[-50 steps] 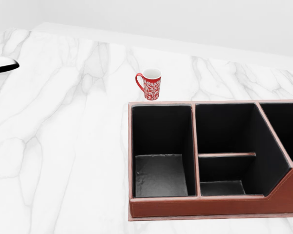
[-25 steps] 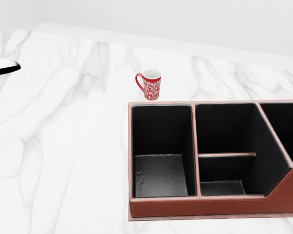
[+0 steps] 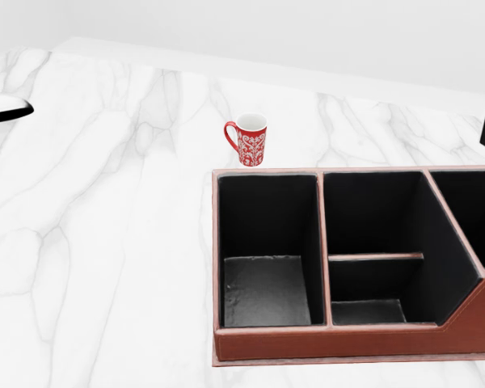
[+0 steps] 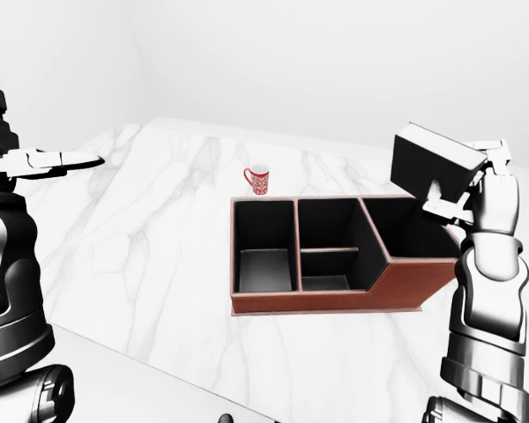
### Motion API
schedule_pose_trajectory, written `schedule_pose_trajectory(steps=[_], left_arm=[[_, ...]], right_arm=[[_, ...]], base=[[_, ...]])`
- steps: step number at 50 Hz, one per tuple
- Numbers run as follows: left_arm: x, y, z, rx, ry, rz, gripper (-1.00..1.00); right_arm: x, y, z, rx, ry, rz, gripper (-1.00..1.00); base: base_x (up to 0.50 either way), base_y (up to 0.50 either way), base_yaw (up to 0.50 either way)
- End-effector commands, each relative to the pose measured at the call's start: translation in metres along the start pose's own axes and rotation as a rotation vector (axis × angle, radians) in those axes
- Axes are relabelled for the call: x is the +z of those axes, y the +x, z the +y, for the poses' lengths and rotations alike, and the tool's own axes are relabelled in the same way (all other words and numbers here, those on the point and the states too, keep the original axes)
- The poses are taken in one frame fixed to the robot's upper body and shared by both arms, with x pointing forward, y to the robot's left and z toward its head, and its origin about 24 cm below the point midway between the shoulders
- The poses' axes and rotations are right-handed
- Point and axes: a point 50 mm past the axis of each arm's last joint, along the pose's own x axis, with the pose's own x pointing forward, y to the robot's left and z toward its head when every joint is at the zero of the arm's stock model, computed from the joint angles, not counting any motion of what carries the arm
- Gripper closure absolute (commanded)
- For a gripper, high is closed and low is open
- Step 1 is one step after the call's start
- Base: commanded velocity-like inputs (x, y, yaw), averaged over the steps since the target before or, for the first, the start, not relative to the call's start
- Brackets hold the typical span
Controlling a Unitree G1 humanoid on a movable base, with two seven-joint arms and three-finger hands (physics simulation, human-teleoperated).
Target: Pick up the book and place it in the right compartment of the caddy.
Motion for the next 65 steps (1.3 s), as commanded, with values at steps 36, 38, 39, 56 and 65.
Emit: schedule_pose_trajectory(steps=[36,38,39,56,65], left_arm=[[-0.004,-0.003,0.0,-0.002,0.003,0.016,-1.0],[-0.004,-0.003,0.0,-0.002,0.004,0.018,-1.0],[0.0,0.0,0.0,-0.003,0.002,0.001,-1.0],[0.0,0.0,0.0,-0.002,0.003,-0.001,-1.0],[-0.002,-0.001,0.0,-0.002,0.003,0.007,-1.0]], right_arm=[[-0.007,-0.017,0.007,0.016,0.054,0.006,1.0],[-0.006,-0.016,0.008,0.017,0.053,0.004,1.0],[-0.005,-0.016,0.008,0.018,0.053,-0.002,1.0],[-0.002,-0.024,0.007,0.029,0.048,-0.019,1.0],[-0.006,-0.029,0.004,0.031,0.044,-0.006,1.0]], base=[[0.0,0.0,0.0],[0.0,0.0,0.0],[0.0,0.0,0.0],[0.0,0.0,0.0],[0.0,0.0,0.0]])
